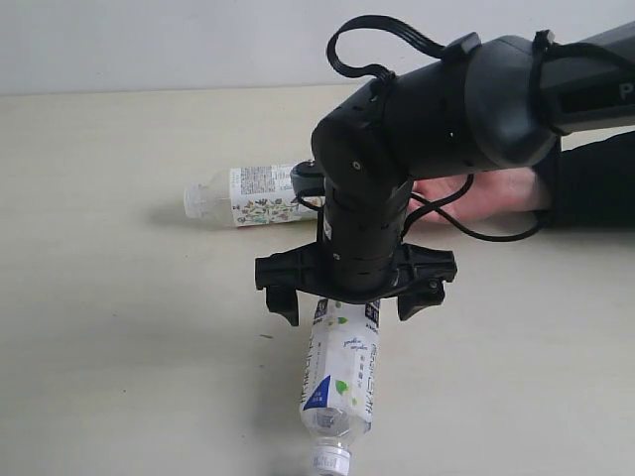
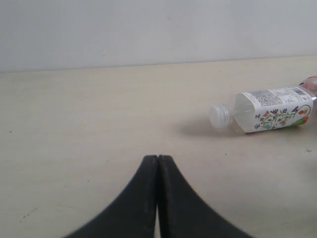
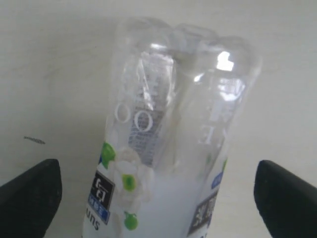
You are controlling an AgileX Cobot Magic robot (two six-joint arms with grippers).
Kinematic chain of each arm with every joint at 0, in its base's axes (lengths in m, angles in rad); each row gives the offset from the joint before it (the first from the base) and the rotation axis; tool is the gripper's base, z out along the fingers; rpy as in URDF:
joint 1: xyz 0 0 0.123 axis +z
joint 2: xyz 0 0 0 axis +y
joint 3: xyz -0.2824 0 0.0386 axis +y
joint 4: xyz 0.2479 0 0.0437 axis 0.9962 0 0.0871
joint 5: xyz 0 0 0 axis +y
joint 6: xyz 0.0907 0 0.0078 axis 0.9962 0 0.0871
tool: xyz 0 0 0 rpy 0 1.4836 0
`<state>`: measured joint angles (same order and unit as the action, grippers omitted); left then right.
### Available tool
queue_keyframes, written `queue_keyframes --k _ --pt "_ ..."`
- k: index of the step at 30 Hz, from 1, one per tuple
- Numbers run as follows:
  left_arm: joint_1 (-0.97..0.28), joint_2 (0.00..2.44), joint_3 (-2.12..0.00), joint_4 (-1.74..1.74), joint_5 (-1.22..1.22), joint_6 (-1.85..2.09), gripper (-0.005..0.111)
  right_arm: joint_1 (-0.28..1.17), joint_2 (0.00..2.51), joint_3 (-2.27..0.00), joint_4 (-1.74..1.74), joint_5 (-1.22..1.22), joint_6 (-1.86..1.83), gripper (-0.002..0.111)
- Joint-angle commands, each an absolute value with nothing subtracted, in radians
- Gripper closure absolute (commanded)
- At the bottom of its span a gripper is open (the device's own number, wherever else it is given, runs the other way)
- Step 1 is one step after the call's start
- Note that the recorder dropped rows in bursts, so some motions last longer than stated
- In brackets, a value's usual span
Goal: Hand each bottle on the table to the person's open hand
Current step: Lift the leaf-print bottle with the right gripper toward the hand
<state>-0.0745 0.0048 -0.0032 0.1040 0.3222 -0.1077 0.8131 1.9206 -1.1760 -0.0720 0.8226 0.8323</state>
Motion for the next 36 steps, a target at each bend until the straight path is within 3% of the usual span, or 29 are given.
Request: queue_keyframes --k 1,11,13,15,18,20,36 --pt "-0.080 0.000 0.000 0.101 0.317 -0.111 0.104 0.815 1.924 -1.183 -0.066 0.816 0.830 0.008" --pt "-0.080 0.000 0.000 0.101 0.317 -0.111 0.104 0.815 1.962 -1.183 -0.033 0.814 0.781 0.008" --pt "-0.080 0.000 0.000 0.101 0.317 -0.111 0.104 0.815 1.970 -1.183 -0.010 0.814 0.749 0.016" --pt "-0.080 0.000 0.000 0.101 0.317 -0.111 0.104 0.815 1.970 -1.183 -0.007 0.814 0.744 0.041" --pt "-0.080 0.000 0.000 0.101 0.317 -0.111 0.104 0.815 1.965 -1.185 -0.007 0.816 0.760 0.093" --pt "-0.080 0.000 0.000 0.101 0.317 -0.112 0.104 0.815 1.965 -1.185 -0.007 0.819 0.760 0.108" --pt "-0.080 0.000 0.000 0.101 0.317 -0.112 0.104 0.805 1.857 -1.185 -0.010 0.824 0.718 0.108"
